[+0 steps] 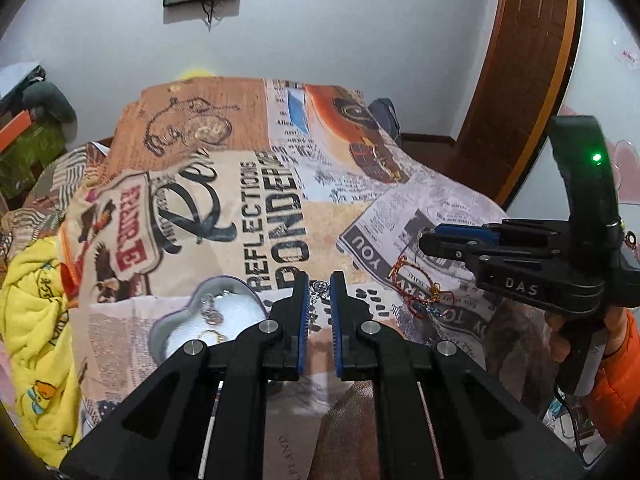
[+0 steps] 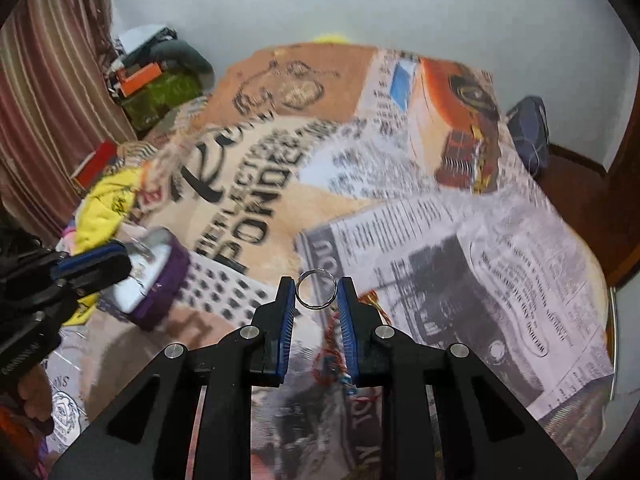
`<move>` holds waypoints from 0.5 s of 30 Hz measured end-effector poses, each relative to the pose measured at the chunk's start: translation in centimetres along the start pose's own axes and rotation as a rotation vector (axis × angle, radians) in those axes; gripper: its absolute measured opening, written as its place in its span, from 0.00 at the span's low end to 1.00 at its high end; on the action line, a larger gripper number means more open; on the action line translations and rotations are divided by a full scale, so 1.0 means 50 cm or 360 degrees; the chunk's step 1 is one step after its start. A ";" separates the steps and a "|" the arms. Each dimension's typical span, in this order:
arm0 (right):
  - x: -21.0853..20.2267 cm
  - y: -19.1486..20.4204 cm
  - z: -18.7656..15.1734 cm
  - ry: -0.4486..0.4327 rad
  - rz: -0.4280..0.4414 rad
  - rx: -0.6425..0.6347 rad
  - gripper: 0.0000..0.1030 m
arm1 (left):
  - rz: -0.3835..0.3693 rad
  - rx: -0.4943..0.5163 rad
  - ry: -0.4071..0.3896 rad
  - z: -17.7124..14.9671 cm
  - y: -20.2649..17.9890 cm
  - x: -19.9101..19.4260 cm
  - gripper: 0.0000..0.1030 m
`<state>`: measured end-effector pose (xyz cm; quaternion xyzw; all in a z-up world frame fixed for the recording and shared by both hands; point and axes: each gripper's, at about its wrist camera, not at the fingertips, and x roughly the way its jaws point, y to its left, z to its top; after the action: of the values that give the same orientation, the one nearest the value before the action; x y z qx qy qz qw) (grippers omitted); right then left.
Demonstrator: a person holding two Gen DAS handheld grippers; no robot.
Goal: Organize jewelry
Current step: 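Carry both pieces to the heart tin and open both tools to drop them in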
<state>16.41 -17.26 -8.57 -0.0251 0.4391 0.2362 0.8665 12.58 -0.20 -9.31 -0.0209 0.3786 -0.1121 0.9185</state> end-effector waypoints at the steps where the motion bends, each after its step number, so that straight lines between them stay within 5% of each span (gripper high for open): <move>1: -0.011 0.010 0.005 -0.0024 0.0015 -0.0008 0.19 | 0.0006 0.0000 -0.0015 0.001 0.001 -0.010 0.09; 15: -0.079 0.125 0.036 -0.0190 0.0119 -0.0107 0.19 | 0.0054 -0.0043 -0.0159 0.003 0.042 -0.103 0.09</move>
<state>13.07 -12.78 -3.39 -0.0236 0.3792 0.2841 0.8803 9.56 3.00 -5.90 -0.0326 0.3342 -0.0903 0.9376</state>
